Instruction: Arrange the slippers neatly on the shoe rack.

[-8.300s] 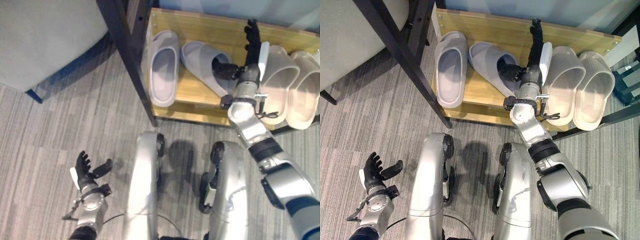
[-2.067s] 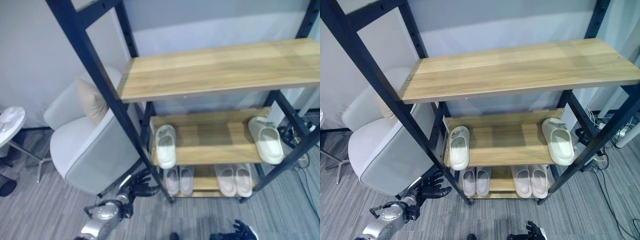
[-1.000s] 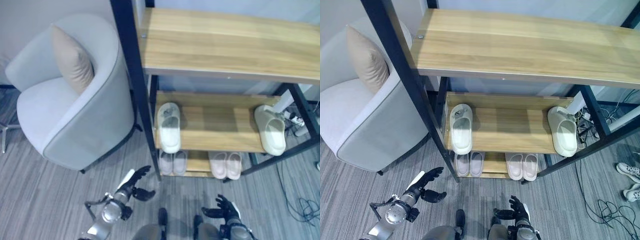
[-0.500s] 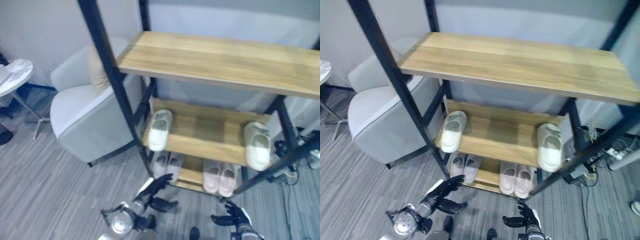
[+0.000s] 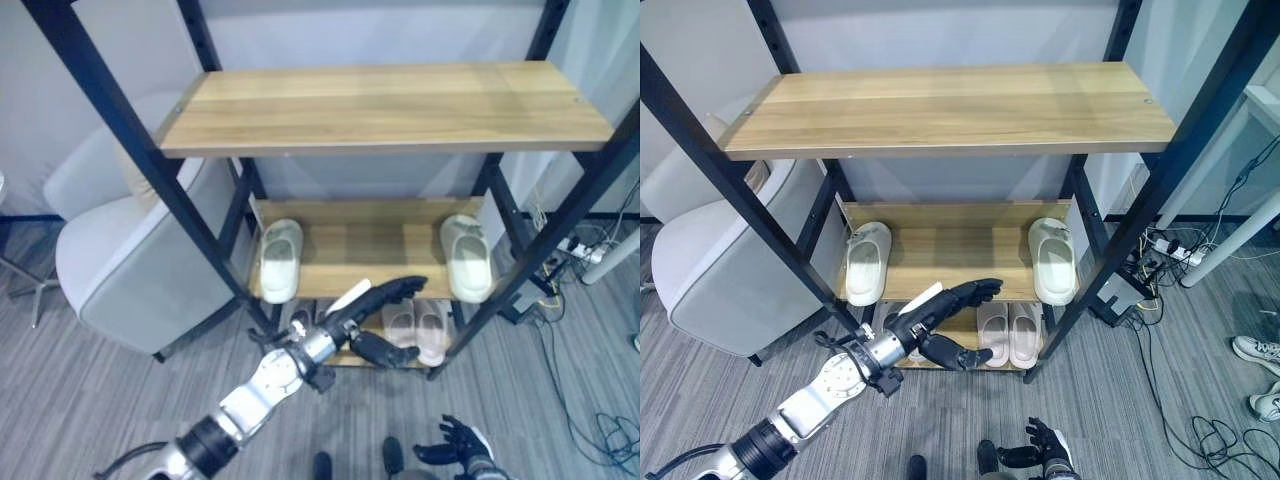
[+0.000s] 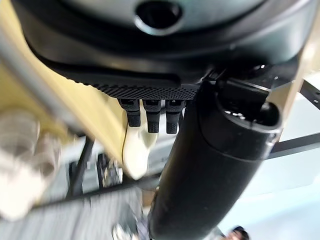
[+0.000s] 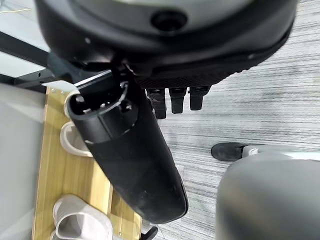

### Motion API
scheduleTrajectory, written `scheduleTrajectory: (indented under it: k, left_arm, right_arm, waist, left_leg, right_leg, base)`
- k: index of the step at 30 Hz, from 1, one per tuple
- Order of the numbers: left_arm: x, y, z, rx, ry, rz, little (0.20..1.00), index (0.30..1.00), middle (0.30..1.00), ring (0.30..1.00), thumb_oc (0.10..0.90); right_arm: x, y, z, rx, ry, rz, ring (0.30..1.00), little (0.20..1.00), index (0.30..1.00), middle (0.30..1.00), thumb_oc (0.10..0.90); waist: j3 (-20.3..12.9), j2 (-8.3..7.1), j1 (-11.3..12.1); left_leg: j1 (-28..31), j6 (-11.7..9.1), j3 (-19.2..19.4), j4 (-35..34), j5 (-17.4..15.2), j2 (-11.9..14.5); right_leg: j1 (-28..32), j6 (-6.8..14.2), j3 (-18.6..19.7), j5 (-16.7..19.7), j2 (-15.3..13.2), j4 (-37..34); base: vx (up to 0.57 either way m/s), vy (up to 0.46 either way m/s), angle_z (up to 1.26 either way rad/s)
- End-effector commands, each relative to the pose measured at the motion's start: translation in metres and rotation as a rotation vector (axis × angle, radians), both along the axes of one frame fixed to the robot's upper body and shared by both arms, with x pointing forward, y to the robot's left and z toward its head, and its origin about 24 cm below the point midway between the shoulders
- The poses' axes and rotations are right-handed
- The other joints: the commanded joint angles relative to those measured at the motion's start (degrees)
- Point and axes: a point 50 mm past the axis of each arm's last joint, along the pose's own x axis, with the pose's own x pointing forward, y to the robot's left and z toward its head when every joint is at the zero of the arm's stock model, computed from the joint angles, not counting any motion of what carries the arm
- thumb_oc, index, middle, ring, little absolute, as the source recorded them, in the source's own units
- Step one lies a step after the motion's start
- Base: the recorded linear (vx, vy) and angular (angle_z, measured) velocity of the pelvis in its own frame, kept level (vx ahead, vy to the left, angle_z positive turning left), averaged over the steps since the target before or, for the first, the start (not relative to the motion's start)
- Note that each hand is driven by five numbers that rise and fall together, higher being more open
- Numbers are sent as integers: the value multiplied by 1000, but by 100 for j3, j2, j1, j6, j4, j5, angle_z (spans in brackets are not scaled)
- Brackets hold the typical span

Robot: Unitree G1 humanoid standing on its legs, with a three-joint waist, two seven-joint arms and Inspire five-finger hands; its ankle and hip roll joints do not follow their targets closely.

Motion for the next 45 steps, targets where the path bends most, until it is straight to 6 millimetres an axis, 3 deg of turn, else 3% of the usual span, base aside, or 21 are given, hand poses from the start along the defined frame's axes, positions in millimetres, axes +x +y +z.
scheduleTrajectory:
  k: [1, 3, 4, 9, 11, 16, 24, 26, 27, 29, 35, 41, 45]
  left_arm:
    - [20, 7, 75, 16, -512, 104, 900, 900, 900, 900, 800]
    - [26, 14, 83, 82, -596, 148, 900, 900, 900, 900, 800]
    - [34, 29, 93, 148, -691, 242, 900, 900, 900, 900, 800]
    - [50, 63, 116, 379, -929, 455, 900, 900, 900, 900, 800]
    - [65, 84, 128, 596, -1053, 585, 900, 900, 900, 900, 800]
    - [76, 92, 140, 699, -1111, 644, 900, 900, 900, 900, 800]
    - [94, 95, 164, 795, -1157, 728, 900, 900, 900, 900, 800]
    - [98, 101, 170, 892, -1200, 758, 900, 900, 900, 900, 800]
    - [102, 115, 174, 988, -1211, 823, 900, 900, 900, 900, 800]
    - [102, 123, 180, 1010, -1227, 871, 900, 900, 900, 900, 800]
    - [93, 139, 177, 976, -1211, 959, 900, 900, 900, 900, 800]
    - [91, 149, 171, 984, -1162, 999, 900, 900, 900, 900, 800]
    - [87, 166, 163, 988, -1101, 1067, 900, 900, 900, 900, 800]
  right_arm:
    - [14, 4, 13, -4, -125, 69, 900, 900, 900, 900, 800]
    - [13, 3, 13, -5, -127, 69, 900, 900, 900, 900, 800]
    - [10, 1, 14, -12, -129, 76, 900, 900, 900, 900, 800]
    - [2, -3, 14, -24, -125, 99, 900, 900, 900, 900, 800]
    - [1, -8, 16, -46, -130, 109, 900, 900, 900, 900, 800]
    - [9, -9, 21, -78, -161, 155, 900, 900, 900, 900, 800]
    - [38, -9, 37, -121, -261, 190, 900, 900, 900, 900, 800]
    - [42, -8, 39, -125, -278, 200, 900, 900, 900, 900, 800]
    - [48, -6, 41, -129, -298, 197, 900, 900, 900, 900, 800]
    - [52, -4, 42, -124, -310, 186, 900, 900, 900, 900, 800]
    - [39, 0, 33, -112, -257, 186, 900, 900, 900, 900, 800]
    - [40, 0, 33, -115, -254, 188, 900, 900, 900, 900, 800]
    - [38, 0, 33, -112, -253, 182, 900, 900, 900, 900, 800]
  waist:
    - [-361, -65, 20]
    - [-369, -63, -1]
    - [-381, -65, -23]
    - [-408, -67, -58]
    - [-378, -32, -141]
    - [-288, -3, -195]
    - [16, -52, -207]
    - [74, -80, -191]
    - [121, -95, -194]
    - [136, -114, -156]
    - [28, -101, -99]
    - [-18, -61, -105]
    - [-39, -64, -65]
  left_leg:
    - [-296, -69, -159, -35, -308, -13]
    - [-316, -88, -148, -35, -304, -24]
    - [-347, -97, -106, -35, -325, -36]
    - [-389, -125, -6, -35, -354, -46]
    - [-525, -142, 124, -35, -383, -68]
    - [-743, -132, 240, -35, -416, -86]
    - [-1269, -54, 447, -35, -322, -98]
    - [-1308, -40, 475, -35, -317, -88]
    - [-1318, -29, 487, -35, -311, -77]
    - [-1318, -20, 520, -35, -317, -84]
    - [-1198, 17, 481, -35, -387, -121]
    - [-1150, 22, 422, -35, -404, -148]
    - [-1118, 25, 407, -35, -421, -149]
  right_leg:
    - [305, 251, -15, -932, 3, 277]
    - [311, 265, -42, -917, -9, 245]
    - [303, 286, -46, -889, -26, 210]
    - [290, 334, -45, -817, -82, 119]
    - [178, 410, -38, -736, -147, 36]
    - [-86, 479, 33, -678, -199, 19]
    - [-730, 574, 325, -457, -195, 36]
    - [-793, 589, 378, -429, -193, 41]
    - [-831, 607, 428, -385, -184, 43]
    - [-850, 615, 474, -353, -179, 22]
    - [-770, 574, 464, -436, -190, 21]
    - [-713, 563, 405, -474, -196, 22]
    - [-671, 555, 357, -501, -197, 29]
  base:
    - [46, 73, -2]
    - [42, 74, 1]
    - [34, 68, 3]
    - [41, 81, -1]
    - [15, 124, -1]
    - [-47, 72, -14]
    - [-70, 63, -26]
    - [-8, 16, -30]
    - [1, 8, -34]
    - [1, 10, -33]
    - [44, 14, -9]
    - [43, 2, 6]
    - [46, -7, 2]
